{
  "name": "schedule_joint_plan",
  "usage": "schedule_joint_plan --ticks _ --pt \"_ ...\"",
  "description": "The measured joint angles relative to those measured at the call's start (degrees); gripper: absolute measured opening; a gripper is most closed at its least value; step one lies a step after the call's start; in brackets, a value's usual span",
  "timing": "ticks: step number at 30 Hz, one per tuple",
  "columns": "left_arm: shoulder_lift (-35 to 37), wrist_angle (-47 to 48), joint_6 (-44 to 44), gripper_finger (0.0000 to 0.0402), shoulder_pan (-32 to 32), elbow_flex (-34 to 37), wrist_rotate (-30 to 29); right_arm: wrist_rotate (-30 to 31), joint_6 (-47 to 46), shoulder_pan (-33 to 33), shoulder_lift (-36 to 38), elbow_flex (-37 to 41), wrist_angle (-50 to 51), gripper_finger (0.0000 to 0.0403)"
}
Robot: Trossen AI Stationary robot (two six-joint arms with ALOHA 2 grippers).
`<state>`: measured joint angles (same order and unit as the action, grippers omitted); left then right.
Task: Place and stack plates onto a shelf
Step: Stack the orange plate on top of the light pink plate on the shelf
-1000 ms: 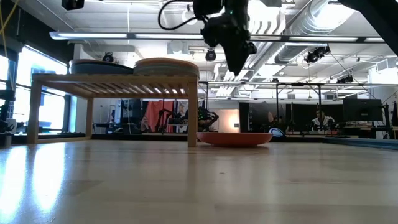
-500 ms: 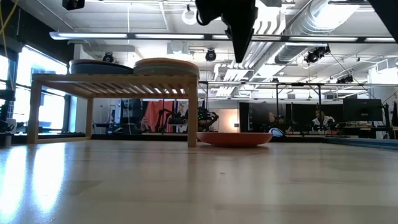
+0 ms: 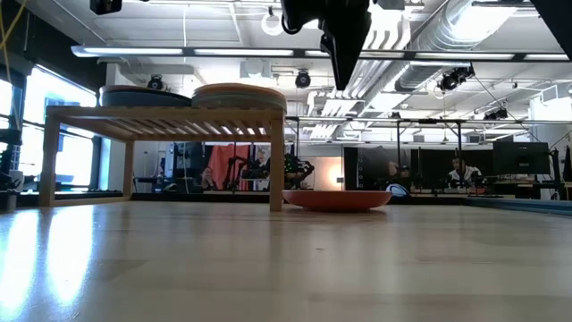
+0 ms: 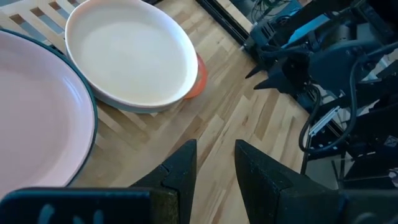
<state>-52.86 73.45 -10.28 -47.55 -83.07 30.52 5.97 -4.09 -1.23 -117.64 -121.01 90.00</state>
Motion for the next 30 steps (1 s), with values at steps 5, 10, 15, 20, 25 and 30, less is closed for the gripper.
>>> schedule_joint_plan --ticks 5,10,15,20,25,30 --pt "0.0 0.0 -0.1 0.0097 0.0 0.0 -2.6 -0.1 0.7 0.4 0.0 0.0 0.0 0.0119" --pt "0.0 0.0 -0.1 0.0097 0.0 0.0 -3.0 -0.1 1.6 1.5 0.0 0.0 0.0 0.0119" --pt "0.0 0.0 -0.1 0.0097 0.0 0.0 -3.0 -0.4 3.2 2.4 0.0 0.0 0.0 0.0119" --pt "0.0 0.0 -0.1 0.0097 0.0 0.0 -3.0 -1.9 5.4 3.9 1.6 2.4 -0.3 0.0119" --pt "0.0 0.0 -0.1 0.0097 0.0 0.0 -3.1 -2.9 4.5 5.8 9.9 17.3 -2.7 0.0119" --pt "-0.8 0.0 -0.5 0.0097 0.0 0.0 -3.1 -5.3 4.2 7.6 19.8 30.8 -14.1 0.0119"
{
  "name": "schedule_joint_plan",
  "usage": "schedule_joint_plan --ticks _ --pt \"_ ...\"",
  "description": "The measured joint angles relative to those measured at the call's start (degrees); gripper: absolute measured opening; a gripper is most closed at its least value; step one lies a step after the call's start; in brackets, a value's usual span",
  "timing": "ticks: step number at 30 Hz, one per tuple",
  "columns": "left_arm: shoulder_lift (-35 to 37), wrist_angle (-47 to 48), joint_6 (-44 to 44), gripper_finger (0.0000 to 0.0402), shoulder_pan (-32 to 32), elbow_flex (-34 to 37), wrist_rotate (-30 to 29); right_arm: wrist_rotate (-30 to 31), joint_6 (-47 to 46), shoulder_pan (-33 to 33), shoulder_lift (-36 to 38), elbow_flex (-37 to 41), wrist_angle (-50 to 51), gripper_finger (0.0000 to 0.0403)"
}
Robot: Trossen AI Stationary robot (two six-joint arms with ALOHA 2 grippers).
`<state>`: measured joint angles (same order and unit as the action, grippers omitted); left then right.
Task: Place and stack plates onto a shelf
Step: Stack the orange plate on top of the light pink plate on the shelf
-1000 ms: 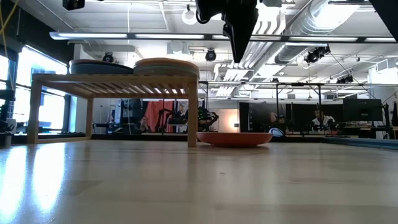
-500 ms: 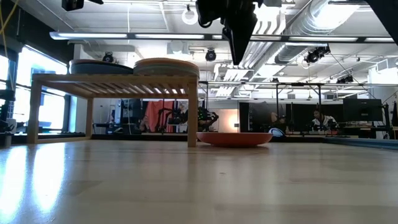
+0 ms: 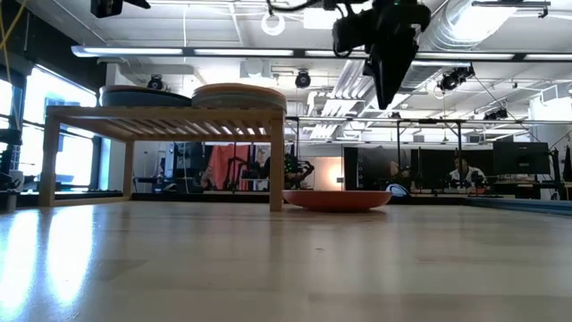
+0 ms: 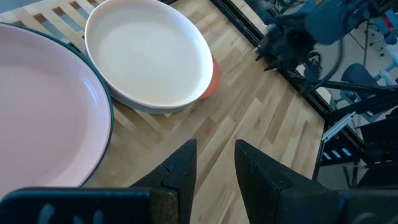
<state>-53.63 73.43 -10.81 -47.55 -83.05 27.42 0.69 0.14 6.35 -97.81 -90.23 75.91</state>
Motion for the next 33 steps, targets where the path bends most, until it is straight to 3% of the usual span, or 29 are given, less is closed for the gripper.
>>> schedule_joint_plan --ticks 8,16,25,33 --pt "-2.6 0.0 -1.5 0.0097 0.0 0.0 0.0 -4.8 6.2 2.0 12.9 19.8 -23.4 0.0119" --pt "-4.3 0.1 -4.0 0.0097 0.0 0.0 0.0 -5.2 13.8 3.6 14.2 34.6 -41.4 0.0119" --pt "-3.7 1.2 -7.1 0.0097 0.0 0.0 0.6 -5.6 19.3 6.4 13.4 43.3 -57.8 0.0119" --pt "-3.4 3.1 -7.7 0.0097 0.0 0.0 0.7 -6.4 22.6 8.2 6.5 43.8 -60.7 0.0119"
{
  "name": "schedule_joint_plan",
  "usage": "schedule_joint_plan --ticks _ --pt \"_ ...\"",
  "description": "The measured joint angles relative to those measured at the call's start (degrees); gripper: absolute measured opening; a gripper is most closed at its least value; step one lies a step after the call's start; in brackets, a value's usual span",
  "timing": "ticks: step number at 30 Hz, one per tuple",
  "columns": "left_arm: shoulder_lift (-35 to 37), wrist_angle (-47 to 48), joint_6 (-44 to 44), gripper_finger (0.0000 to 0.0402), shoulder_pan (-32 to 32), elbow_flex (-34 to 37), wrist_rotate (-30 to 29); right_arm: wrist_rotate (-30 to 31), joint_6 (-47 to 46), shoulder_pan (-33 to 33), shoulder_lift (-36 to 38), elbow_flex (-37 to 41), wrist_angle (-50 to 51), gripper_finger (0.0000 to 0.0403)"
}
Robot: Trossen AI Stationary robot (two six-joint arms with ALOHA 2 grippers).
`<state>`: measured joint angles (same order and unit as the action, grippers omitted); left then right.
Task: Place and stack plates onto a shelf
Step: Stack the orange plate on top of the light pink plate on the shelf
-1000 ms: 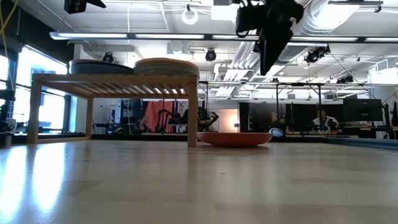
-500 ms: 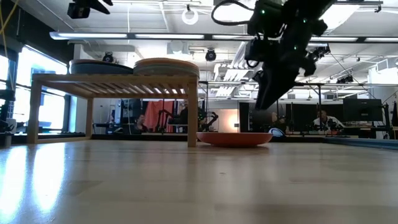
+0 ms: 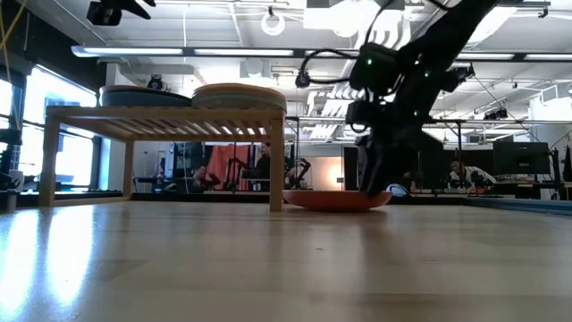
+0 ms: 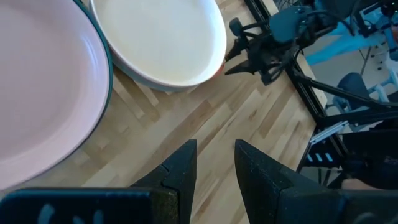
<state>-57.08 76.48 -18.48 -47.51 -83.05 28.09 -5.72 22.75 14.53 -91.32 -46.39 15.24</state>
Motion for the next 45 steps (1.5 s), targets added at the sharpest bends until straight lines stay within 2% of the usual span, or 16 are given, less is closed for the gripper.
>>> schedule_joint_plan --ticks 6,10,13,16,18,21,25,35,45 --pt "0.0 0.2 0.0 0.0097 0.0 0.0 -0.1 5.1 0.2 0.2 -4.1 -0.1 -0.7 0.0119" --pt "0.0 0.2 0.0 0.0097 0.0 0.0 -0.1 6.2 0.4 0.2 -4.8 -0.2 -0.9 0.011" --pt "0.0 0.2 0.0 0.0097 0.0 0.0 -0.1 6.4 -0.8 0.1 -4.6 -0.2 -0.9 0.0077" --pt "0.0 0.2 0.0 0.0097 0.0 0.0 -0.1 6.7 -2.6 -0.2 -4.5 -1.0 -0.2 0.0024" --pt "0.0 0.2 0.1 0.0097 0.0 0.0 -0.1 7.5 -3.0 -0.6 -4.5 -2.4 2.1 0.0009" --pt "0.0 0.2 1.1 0.0097 0.0 0.0 -0.1 9.7 -3.7 -1.4 -4.7 -5.2 5.1 0.0015" --pt "0.0 0.4 1.2 0.0097 0.0 0.0 -0.2 10.0 -5.1 -1.5 -4.7 -9.7 10.9 0.0003" --pt "0.0 0.5 5.1 0.0097 0.0 0.0 -0.2 13.3 -18.8 -2.4 -4.7 -18.7 29.9 0.0" --pt "0.0 0.7 9.3 0.0097 0.0 0.0 -0.2 18.6 -30.7 -7.9 -4.7 -28.8 44.4 0.0"
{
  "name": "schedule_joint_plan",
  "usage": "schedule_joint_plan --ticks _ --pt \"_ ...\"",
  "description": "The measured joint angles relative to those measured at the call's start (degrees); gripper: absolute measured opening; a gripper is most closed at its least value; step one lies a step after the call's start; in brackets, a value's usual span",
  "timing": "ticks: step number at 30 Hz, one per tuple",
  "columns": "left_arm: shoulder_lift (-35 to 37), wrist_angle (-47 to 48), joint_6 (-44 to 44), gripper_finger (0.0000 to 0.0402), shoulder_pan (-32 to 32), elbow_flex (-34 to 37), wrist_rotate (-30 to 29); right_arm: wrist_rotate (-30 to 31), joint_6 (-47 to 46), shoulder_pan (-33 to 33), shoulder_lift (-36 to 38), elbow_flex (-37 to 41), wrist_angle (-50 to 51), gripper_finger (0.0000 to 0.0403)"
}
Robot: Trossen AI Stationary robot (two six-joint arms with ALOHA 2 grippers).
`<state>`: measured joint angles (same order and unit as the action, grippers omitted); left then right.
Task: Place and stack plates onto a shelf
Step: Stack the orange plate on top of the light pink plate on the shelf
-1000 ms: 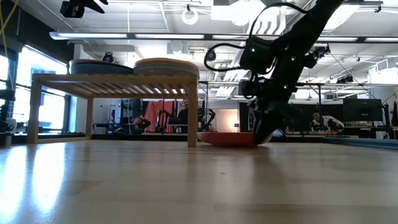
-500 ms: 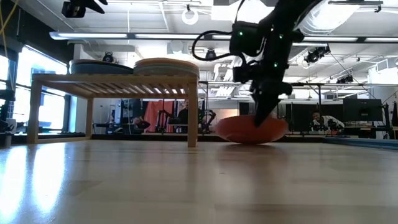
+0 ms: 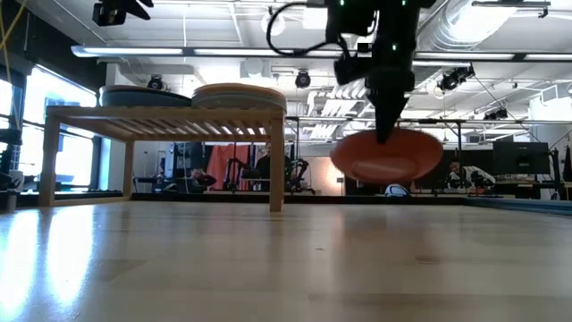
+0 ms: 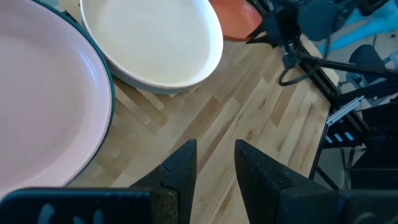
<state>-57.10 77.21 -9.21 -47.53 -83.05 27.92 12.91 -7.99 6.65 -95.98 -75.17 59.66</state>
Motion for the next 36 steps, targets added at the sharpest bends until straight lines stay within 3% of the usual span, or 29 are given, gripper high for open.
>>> schedule_joint_plan --ticks 7,11,20,29,36 --pt "0.0 2.2 1.4 0.0097 0.0 0.0 0.0 4.5 -9.5 -4.2 0.0 -8.4 12.4 0.0" --pt "0.0 3.5 -2.7 0.0097 0.0 0.0 0.0 6.6 -12.7 -6.4 0.0 -14.6 18.9 0.0" --pt "0.0 3.1 -13.4 0.0097 0.0 0.0 0.0 10.4 -10.9 -8.7 0.0 -27.5 26.1 0.0" --pt "0.0 2.4 -21.2 0.0097 0.0 0.0 0.0 12.7 4.1 -8.7 0.1 -37.7 27.0 0.0" --pt "0.0 2.2 -25.6 0.0097 0.0 0.0 0.0 12.6 22.8 -8.7 0.1 -41.8 24.5 0.0"
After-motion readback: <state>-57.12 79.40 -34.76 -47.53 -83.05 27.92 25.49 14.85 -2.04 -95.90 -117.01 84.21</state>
